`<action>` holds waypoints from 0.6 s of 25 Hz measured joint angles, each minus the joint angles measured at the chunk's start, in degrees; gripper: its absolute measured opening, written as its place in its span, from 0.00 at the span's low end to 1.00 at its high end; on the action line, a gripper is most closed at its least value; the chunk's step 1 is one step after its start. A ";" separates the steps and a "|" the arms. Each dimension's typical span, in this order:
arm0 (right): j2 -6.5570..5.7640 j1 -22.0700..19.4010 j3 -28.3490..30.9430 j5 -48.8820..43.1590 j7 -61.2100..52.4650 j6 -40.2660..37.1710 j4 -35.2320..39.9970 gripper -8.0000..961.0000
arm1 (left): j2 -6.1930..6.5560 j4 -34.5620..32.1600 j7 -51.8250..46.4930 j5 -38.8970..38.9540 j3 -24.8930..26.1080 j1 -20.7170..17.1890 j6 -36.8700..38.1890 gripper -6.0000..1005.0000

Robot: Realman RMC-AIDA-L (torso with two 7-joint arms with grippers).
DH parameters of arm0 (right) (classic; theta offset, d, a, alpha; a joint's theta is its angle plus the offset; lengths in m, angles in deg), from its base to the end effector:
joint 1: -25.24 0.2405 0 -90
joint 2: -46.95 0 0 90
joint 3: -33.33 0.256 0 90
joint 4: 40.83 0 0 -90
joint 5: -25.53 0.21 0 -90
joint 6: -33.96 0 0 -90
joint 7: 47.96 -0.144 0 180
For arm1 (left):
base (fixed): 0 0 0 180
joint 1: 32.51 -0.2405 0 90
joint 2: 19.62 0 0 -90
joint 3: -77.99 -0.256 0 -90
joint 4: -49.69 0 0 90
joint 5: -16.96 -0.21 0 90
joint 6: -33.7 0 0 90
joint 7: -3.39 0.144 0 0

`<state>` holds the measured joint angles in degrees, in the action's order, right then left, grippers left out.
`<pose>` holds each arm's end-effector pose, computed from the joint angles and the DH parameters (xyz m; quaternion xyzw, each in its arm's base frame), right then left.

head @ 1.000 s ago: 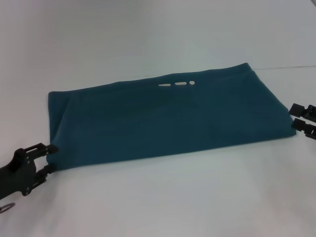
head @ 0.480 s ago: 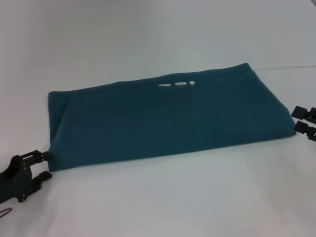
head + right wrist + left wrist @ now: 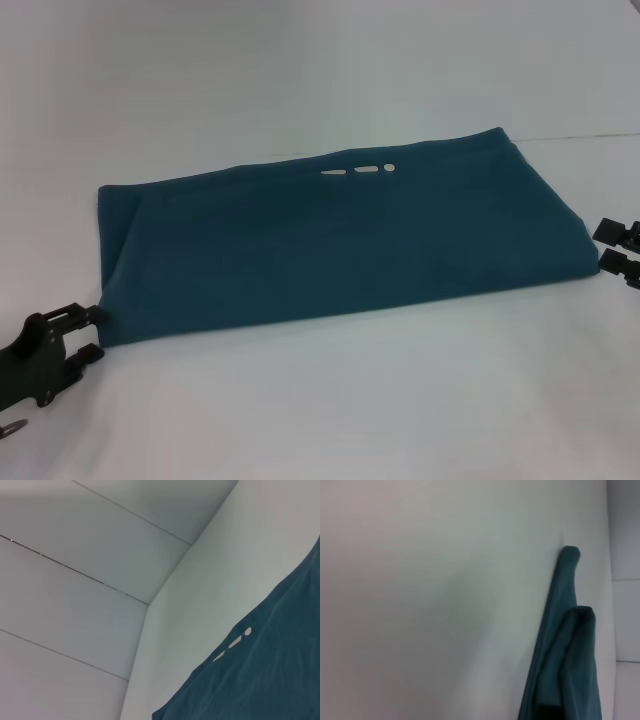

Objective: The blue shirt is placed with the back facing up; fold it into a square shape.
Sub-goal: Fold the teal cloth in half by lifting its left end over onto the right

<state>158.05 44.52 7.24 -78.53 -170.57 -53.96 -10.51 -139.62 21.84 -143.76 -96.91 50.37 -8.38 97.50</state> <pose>0.3549 0.2935 0.0836 -0.6444 0.6256 0.4095 0.1601 -0.3625 0.3186 -0.0055 -0.4431 -0.8077 -0.3538 0.1614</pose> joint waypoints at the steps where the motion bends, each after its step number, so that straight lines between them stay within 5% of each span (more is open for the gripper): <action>1: 0.00 -0.07 0.00 0.00 0.00 0.02 0.00 0.79 | 0.00 0.00 0.40 0.01 -0.06 0.16 0.14 0.55; 8: 0.00 -0.30 0.00 0.00 0.00 0.08 0.00 0.79 | 0.02 -0.06 2.26 0.26 0.08 0.69 0.95 0.56; 15: 0.10 -0.30 0.00 0.00 0.00 0.20 0.00 0.79 | 0.03 0.06 1.45 0.33 0.21 0.44 0.79 0.71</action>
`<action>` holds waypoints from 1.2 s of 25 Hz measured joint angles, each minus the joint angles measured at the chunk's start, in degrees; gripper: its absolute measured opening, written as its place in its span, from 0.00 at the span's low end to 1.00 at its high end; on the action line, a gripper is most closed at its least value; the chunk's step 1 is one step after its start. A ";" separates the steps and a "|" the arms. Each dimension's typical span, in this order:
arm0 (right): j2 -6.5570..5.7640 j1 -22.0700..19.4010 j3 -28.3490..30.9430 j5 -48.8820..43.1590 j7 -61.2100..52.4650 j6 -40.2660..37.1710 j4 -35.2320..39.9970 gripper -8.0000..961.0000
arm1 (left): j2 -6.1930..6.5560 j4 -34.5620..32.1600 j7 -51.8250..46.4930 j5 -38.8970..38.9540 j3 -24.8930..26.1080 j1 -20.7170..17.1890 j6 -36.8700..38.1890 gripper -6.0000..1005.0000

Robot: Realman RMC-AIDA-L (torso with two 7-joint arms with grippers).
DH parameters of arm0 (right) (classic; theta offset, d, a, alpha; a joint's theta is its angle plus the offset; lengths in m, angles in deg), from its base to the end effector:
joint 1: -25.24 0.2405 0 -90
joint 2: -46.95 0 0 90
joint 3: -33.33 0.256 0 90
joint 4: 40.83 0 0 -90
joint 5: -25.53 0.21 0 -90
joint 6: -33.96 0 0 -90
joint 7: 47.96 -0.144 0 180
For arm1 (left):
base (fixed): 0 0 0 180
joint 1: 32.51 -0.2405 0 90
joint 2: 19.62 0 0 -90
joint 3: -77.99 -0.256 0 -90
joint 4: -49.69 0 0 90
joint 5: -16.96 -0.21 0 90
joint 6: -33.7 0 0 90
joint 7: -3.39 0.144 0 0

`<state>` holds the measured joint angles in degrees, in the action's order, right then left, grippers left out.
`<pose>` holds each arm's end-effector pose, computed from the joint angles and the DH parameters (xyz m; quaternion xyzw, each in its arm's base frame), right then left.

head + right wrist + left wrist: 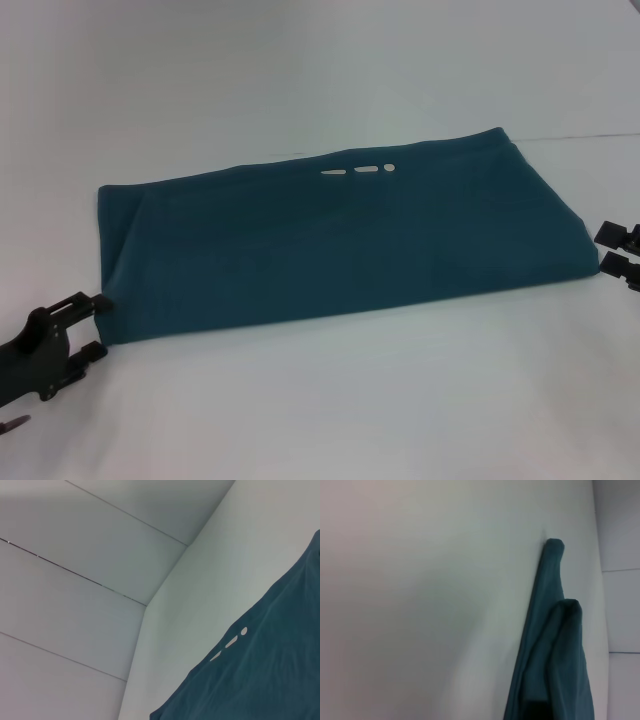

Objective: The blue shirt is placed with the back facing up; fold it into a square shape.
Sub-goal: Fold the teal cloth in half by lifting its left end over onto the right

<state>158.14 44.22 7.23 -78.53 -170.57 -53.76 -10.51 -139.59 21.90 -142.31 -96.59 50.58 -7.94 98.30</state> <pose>0.3566 0.2918 0.0829 -0.6419 0.6280 0.4090 0.1620 -0.3583 0.3211 -0.0051 -0.4565 -0.7996 -0.3566 0.1582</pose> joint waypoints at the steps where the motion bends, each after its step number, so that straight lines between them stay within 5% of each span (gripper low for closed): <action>1: 0.00 0.00 0.00 0.00 0.00 0.00 0.00 0.79 | 0.00 0.01 -0.19 0.00 0.00 -0.07 -0.01 0.71; 30: -0.10 -0.13 0.00 0.00 0.06 0.16 -0.73 0.78 | 0.35 4.41 1.03 -0.63 -1.53 6.80 -5.43 0.71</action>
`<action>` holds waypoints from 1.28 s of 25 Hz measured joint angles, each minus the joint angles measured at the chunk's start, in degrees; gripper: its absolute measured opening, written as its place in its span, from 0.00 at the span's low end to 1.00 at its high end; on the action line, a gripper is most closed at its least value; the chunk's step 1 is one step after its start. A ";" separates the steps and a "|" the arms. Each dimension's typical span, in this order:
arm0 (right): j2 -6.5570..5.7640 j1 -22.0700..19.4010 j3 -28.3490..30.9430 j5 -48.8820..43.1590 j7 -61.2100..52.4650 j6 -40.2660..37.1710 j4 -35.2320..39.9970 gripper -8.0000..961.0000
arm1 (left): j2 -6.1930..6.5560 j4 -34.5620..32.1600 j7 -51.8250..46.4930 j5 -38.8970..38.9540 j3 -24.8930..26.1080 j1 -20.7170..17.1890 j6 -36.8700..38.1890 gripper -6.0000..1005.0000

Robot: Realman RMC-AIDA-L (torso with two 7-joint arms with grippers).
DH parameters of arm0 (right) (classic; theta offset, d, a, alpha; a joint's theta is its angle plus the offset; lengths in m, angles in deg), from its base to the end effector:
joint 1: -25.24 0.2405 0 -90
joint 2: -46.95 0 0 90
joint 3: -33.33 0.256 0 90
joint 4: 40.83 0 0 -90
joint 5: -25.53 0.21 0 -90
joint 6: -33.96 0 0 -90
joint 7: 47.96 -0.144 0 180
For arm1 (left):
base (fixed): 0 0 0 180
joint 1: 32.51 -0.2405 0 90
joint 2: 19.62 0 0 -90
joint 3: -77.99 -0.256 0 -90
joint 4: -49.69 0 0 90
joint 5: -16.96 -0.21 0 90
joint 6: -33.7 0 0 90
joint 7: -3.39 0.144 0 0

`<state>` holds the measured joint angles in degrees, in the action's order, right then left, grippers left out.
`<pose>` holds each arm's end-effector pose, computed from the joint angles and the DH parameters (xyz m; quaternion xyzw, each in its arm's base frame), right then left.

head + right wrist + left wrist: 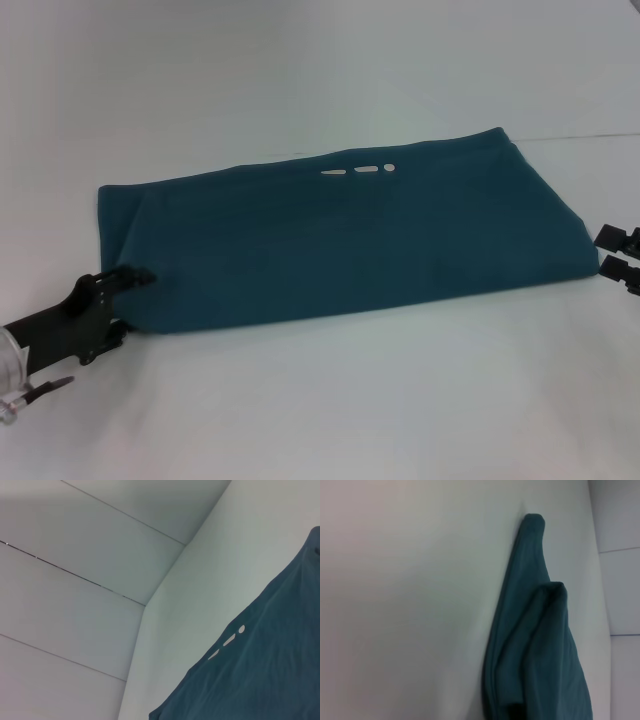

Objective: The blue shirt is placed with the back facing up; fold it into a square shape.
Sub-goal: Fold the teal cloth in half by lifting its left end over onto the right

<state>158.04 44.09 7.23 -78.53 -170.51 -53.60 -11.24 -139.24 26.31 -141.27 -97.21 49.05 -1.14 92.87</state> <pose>0.3583 0.2902 0.0812 -0.6381 0.6322 0.4092 0.1607 -0.3316 0.3553 -0.0218 -0.4873 -0.7896 -0.3375 0.1588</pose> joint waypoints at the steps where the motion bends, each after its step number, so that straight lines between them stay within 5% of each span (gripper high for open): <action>1: 0.00 -0.02 0.00 0.00 0.01 0.00 0.00 0.78 | 0.00 0.07 0.00 0.00 -0.49 0.32 -0.36 0.71; 24: 0.00 0.33 0.09 0.16 0.21 0.12 0.02 0.78 | 0.34 1.80 1.41 -0.23 -4.34 4.19 -4.56 0.70; 32: 0.00 0.47 0.09 0.07 0.21 0.12 -0.01 0.78 | 0.39 1.66 1.36 -0.26 -5.40 4.27 -4.56 0.41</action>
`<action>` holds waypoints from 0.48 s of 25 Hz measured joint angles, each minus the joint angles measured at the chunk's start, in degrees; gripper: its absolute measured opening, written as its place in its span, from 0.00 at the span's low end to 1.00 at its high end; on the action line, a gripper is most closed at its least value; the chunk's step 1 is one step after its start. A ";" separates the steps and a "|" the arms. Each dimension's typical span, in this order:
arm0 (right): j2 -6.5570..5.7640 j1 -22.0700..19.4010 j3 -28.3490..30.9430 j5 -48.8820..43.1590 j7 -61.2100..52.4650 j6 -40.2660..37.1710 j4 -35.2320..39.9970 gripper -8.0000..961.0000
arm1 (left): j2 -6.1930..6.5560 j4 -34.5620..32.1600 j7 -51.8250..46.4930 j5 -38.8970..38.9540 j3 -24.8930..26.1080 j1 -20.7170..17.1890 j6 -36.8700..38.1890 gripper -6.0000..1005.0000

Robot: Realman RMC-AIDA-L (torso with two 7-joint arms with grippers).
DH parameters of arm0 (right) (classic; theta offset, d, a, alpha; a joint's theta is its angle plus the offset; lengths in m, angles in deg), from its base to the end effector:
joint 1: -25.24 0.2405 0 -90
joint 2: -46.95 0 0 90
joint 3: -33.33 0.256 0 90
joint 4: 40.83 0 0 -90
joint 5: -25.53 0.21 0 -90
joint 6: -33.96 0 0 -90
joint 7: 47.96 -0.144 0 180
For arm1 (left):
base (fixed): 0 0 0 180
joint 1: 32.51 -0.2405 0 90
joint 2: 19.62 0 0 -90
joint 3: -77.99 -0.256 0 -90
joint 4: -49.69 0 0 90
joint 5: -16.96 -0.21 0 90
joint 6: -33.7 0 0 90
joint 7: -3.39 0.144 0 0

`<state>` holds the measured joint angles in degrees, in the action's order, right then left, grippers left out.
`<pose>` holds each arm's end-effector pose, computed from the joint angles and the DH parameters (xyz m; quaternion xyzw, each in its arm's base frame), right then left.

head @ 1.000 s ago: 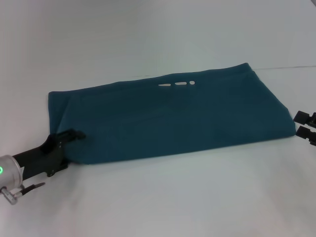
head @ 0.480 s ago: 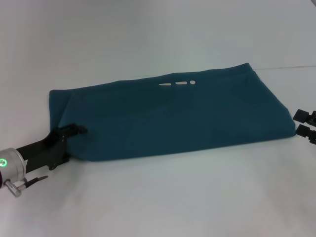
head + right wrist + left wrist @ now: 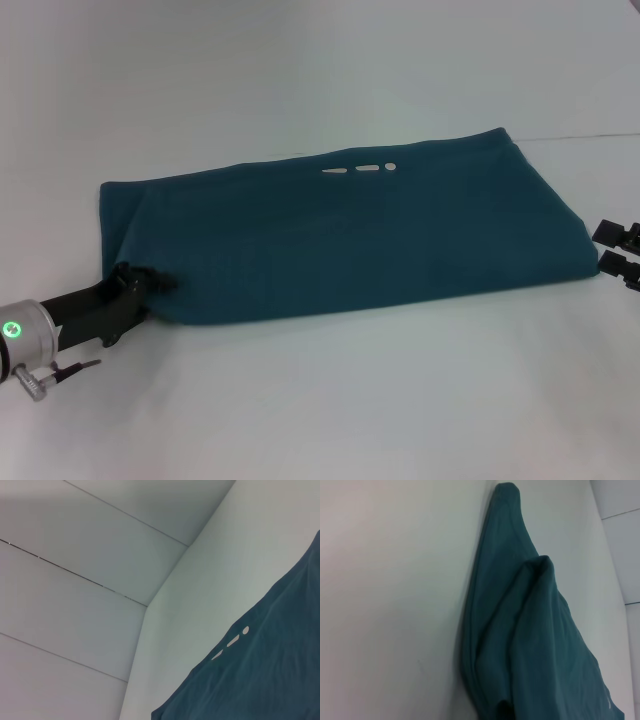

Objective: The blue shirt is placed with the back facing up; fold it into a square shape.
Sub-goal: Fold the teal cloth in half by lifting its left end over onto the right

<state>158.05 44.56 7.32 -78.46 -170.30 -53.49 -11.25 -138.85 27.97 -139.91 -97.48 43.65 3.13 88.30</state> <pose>0.3562 0.2934 0.0815 -0.6408 0.6284 0.4105 0.1610 -0.3122 0.3765 -0.0333 -0.5379 -0.7686 -0.2988 0.1747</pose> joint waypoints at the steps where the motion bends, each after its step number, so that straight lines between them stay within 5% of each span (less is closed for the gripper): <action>1: 0.00 0.01 0.00 -0.01 0.00 0.00 0.00 0.78 | -0.01 -0.04 0.04 0.00 0.05 -0.02 0.10 0.37; 8: 0.00 -0.11 0.00 -0.06 0.00 0.00 -0.05 0.78 | -0.16 -0.85 0.22 0.00 0.00 -0.31 0.72 0.09; 12: 0.00 -0.25 0.00 -0.08 0.00 0.00 -0.05 0.78 | -0.12 -1.12 1.78 0.04 0.05 -0.52 2.00 0.07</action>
<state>158.05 44.31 7.32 -78.54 -170.30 -53.48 -11.30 -138.97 26.86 -138.13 -97.44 43.70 2.61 90.31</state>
